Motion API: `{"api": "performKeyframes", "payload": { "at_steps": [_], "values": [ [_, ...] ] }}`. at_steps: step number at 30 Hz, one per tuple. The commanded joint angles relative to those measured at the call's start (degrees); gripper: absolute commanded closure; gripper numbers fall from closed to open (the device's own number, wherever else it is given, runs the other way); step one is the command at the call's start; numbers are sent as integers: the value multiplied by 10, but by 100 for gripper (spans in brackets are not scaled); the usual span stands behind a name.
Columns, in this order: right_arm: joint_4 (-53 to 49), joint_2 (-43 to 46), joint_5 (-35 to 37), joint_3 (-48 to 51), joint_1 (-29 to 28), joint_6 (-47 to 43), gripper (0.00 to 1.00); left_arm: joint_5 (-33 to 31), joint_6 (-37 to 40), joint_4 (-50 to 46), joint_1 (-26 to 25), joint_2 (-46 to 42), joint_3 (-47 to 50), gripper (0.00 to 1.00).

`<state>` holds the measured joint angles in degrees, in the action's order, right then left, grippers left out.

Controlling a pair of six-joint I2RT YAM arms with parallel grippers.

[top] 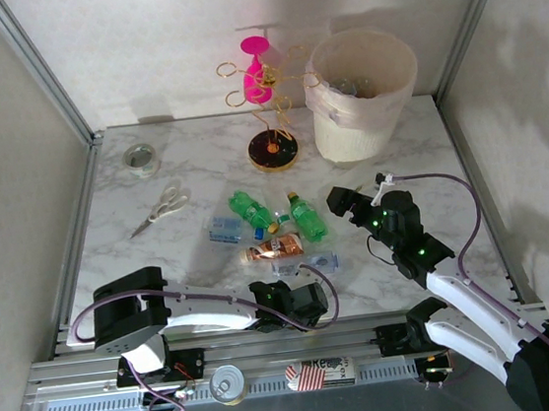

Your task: Put the plastic bottles in the bin

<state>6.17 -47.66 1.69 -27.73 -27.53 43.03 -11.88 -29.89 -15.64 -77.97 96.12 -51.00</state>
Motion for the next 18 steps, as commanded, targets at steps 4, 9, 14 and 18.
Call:
{"api": "performKeyframes", "payload": {
  "at_steps": [4, 9, 14, 18],
  "values": [
    [-2, 8, 21, 12, -3, -7, 1, -9, 16, 10, -5, -10, -7, 41],
    [-7, 14, 16, 4, -3, -11, 1, -9, 12, 32, -1, -54, -1, 44],
    [1, 14, -23, -18, -3, -24, 1, 11, -1, 79, 23, -129, 16, 43],
    [48, 8, -91, -30, -3, -28, 1, 52, -27, 162, 77, -198, 58, 42]
  ]
}}
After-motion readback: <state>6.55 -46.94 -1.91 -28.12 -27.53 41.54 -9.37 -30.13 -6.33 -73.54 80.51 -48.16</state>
